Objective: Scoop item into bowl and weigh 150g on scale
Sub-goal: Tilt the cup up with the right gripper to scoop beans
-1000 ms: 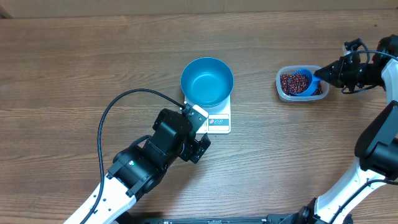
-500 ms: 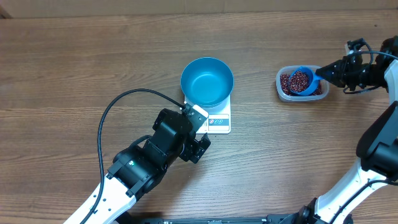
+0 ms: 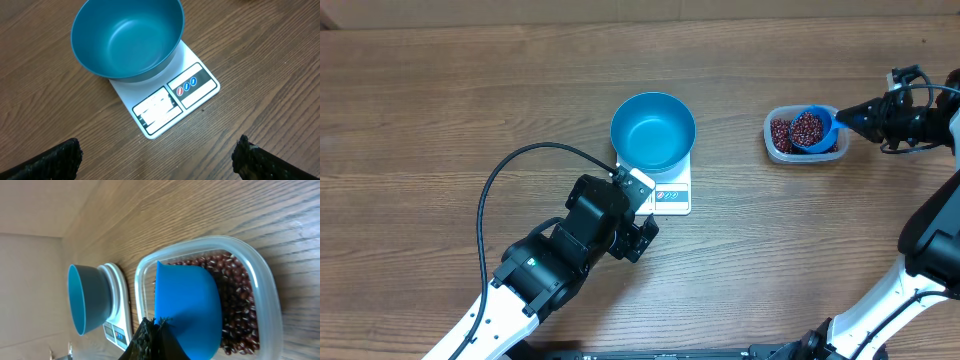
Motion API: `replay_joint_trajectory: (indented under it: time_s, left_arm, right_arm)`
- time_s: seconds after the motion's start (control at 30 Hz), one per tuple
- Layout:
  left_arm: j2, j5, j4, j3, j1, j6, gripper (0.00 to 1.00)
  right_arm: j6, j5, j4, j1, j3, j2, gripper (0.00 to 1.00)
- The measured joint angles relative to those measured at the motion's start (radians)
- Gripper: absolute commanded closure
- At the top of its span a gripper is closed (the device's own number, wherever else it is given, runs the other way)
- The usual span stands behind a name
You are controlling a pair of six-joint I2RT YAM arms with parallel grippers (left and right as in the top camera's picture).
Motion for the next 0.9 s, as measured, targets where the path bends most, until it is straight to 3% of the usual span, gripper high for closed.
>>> replay_joint_trajectory:
  time_s: [0.9]
  left_arm:
    - [0.000, 0.000, 0.000, 0.000, 0.000, 0.000, 0.00]
  right_arm:
    - [0.000, -0.245, -0.013, 0.000, 0.000, 0.000, 0.96]
